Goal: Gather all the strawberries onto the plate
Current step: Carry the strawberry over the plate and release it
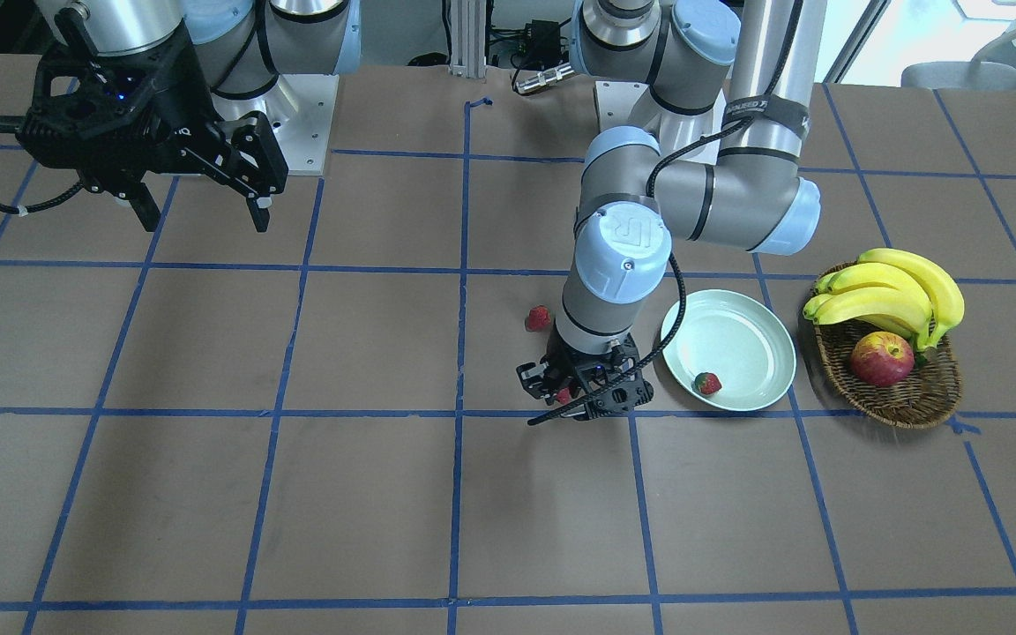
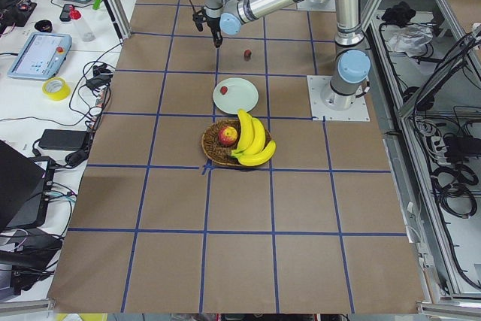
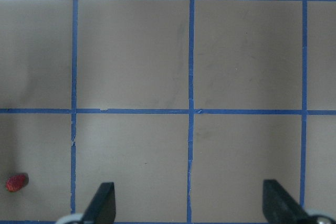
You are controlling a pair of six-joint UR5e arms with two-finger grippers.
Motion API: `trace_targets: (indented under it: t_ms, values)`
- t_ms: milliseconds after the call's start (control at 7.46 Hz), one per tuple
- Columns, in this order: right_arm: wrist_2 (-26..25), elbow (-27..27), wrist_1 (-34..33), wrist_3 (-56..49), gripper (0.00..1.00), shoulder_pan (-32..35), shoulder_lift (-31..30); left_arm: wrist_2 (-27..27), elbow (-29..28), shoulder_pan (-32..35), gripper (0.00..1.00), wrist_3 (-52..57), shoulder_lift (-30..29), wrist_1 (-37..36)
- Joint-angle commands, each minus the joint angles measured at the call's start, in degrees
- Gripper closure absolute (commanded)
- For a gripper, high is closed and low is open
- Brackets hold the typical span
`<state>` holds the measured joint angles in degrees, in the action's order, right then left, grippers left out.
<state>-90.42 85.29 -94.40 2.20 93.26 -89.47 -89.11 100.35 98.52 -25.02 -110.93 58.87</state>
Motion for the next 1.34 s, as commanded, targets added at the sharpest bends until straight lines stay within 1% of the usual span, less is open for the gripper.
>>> trace_targets:
  t_ms: [0,134,268,402,536,670,805,939,1073,1207]
  values:
    - [-0.11,0.05,-0.7,0.0,0.0,0.08,0.0,-5.35,-1.92,-7.95,1.0,14.77,2.99,9.58]
    - [-0.11,0.05,-1.05,0.0,0.0,0.0,0.0,-7.29,-1.48,-11.04,1.0,18.65,3.26,11.16]
    - [-0.11,-0.04,-1.05,0.0,0.0,-0.01,0.0,-11.74,0.09,-13.94,1.0,25.13,3.27,11.18]
    - [-0.11,0.05,-1.05,-0.09,0.0,-0.01,0.0,-12.4,3.59,-17.97,1.0,30.42,3.35,10.48]
    - [-0.11,0.05,-1.05,-0.09,0.0,-0.01,0.0,-12.06,7.19,-20.71,1.0,30.82,3.27,8.74]
    - [-0.11,0.05,-1.05,-0.09,0.0,-0.01,0.0,-12.05,9.75,-20.91,1.0,30.82,3.0,5.94]
    - [-0.11,0.05,-1.14,-0.09,0.0,-0.01,0.0,-12.05,11.08,-21.09,1.0,30.74,2.39,4.25]
    - [-0.11,0.05,-1.14,-0.09,0.0,-0.01,0.0,-11.79,11.18,-21.18,0.19,30.39,2.39,4.15]
    - [-0.11,0.05,-1.23,-0.09,0.0,-0.01,0.0,-11.62,11.18,-21.09,0.0,31.34,3.0,4.41]
    - [-0.11,0.05,-1.23,0.0,0.0,-0.01,0.0,-11.44,10.23,-20.31,0.0,31.0,3.52,3.72]
